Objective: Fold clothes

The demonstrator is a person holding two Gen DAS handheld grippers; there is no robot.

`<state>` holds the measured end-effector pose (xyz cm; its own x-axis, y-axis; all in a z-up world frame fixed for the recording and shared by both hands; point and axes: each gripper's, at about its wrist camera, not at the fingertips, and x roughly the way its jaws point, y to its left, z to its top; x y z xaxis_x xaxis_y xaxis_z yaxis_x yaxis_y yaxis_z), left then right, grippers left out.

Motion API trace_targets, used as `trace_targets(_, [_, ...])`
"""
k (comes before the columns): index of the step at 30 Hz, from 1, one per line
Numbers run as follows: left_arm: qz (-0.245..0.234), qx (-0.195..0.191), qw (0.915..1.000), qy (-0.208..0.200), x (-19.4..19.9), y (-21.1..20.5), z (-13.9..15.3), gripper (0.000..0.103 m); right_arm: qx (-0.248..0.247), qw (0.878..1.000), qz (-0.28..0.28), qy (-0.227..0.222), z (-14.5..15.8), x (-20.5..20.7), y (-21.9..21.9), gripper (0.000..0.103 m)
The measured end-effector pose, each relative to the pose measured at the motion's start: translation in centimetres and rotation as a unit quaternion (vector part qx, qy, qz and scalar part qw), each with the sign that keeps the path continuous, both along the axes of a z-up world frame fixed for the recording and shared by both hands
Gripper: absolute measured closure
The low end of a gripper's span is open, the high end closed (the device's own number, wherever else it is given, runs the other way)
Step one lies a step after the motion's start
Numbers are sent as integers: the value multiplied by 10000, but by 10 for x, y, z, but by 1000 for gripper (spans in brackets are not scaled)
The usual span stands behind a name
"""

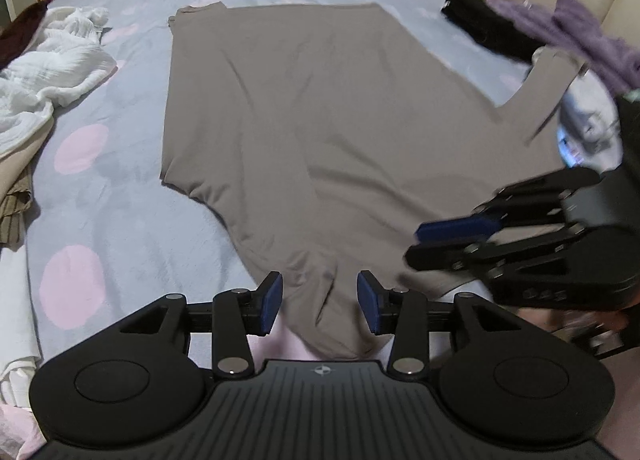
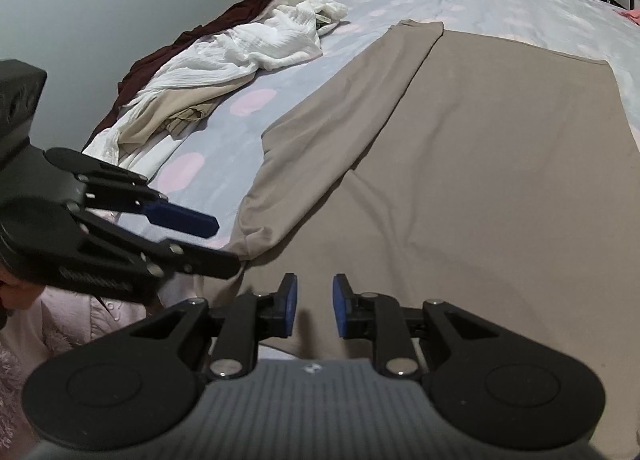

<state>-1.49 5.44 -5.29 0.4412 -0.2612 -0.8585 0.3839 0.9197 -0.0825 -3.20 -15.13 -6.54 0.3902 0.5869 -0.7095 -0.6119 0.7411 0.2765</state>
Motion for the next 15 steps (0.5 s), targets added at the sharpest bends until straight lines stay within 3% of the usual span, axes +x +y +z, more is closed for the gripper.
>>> trace_targets(1, [-26,141,9999,-29,-2,-3,-3,67,-15,10000,23,-38,0,-1,0,80])
trace_targets(3, [-40,385,9992,-69,-4,-6,-8,91,-37,9999,67,-104,-1,-2,0,80])
trace_targets(6, [78,386,9992,-72,-7,-3,-10,102,82,9998,133,-148,-2,-2,0,80])
trace_targets(15, [325,209,9990,-212,-15,5,2,103,183,9986,413,-275,-10,6,17,80])
